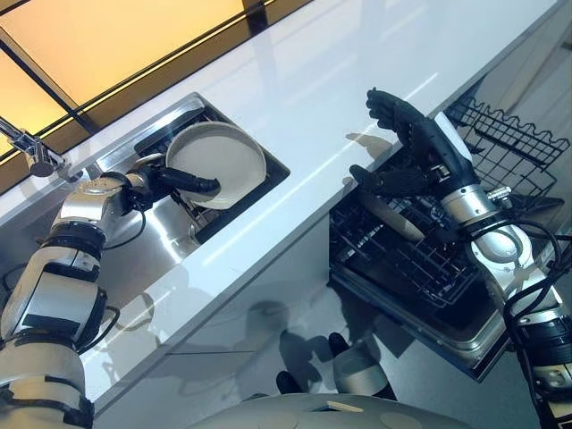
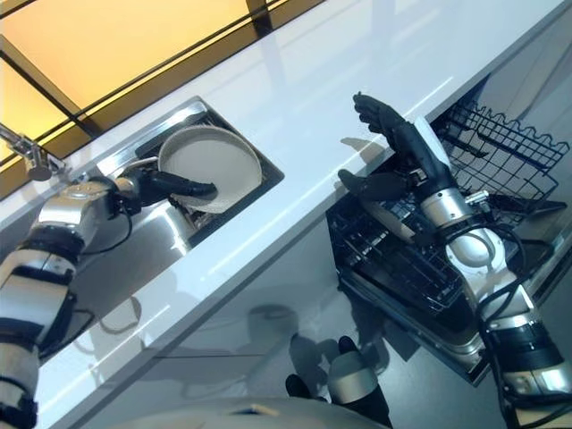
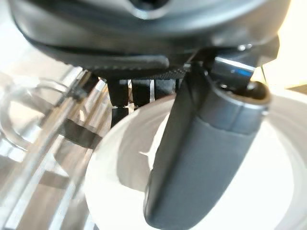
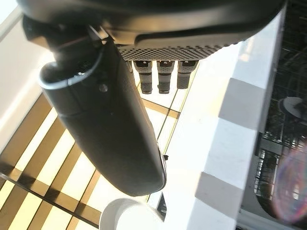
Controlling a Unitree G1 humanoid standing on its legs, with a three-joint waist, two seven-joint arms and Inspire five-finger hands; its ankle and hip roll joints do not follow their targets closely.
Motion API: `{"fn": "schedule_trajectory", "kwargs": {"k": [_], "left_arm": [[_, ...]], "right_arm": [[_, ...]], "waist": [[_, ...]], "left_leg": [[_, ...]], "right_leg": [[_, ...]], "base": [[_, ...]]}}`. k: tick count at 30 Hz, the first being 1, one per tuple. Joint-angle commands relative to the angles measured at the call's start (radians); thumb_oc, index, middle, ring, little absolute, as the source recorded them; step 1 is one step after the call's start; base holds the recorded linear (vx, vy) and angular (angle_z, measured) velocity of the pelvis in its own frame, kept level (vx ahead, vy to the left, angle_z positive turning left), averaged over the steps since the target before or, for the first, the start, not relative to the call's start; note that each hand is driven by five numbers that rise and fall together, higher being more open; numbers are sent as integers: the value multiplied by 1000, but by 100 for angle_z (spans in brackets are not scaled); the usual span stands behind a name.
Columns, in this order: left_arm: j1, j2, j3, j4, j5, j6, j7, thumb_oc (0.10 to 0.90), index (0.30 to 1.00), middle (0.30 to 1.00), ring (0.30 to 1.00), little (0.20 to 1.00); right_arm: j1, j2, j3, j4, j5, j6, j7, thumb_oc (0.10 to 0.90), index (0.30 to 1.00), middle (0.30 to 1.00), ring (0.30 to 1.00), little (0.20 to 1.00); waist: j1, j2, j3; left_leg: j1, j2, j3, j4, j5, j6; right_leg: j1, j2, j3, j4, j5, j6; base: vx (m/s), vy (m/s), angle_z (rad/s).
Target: Pick up plates and place into dishwasher.
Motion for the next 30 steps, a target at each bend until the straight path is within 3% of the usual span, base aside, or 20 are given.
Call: {"fn": "schedule_trajectory", "kwargs": {"k": [1,15,21,27,30], "left_arm": [[-16,46,87,46,-119,-8,46,100,300,300,300,200],[58,50,189,-22,-325,-6,100,100,300,300,300,200],[69,45,190,-60,-329,-12,85,100,300,300,300,200],[64,32,149,-181,-312,-16,33,100,300,300,300,200],[46,10,112,-250,-278,-15,25,100,300,300,300,200]], "right_arm": [[-125,-5,-47,-30,12,-128,-43,800,900,900,900,900],[-136,7,-27,-35,0,-133,-43,800,900,900,900,900],[-149,12,-18,-38,-27,-140,-56,800,900,900,900,900],[-180,-8,-13,-61,-155,-167,-96,800,900,900,900,900],[-215,-33,-10,-74,-320,-190,-139,800,900,900,900,900]], "waist": [[33,-15,-150],[68,-21,-154],[81,-21,-156],[97,-16,-156],[103,-15,-158]], "left_leg": [[-28,-21,-5,30,-61,-5],[-33,-20,-32,27,-54,-8],[-40,-21,-39,27,-50,-8],[-42,-25,-57,27,-49,-5],[-43,-27,-65,27,-50,-4]], "right_leg": [[-44,5,-42,39,-56,106],[-39,3,-53,34,-58,102],[-46,4,-52,36,-55,99],[-43,4,-53,37,-56,99],[-41,4,-51,37,-55,100]], "base": [[-12,12,4],[-6,3,2],[-12,4,8],[0,0,0],[-3,2,5]]}}
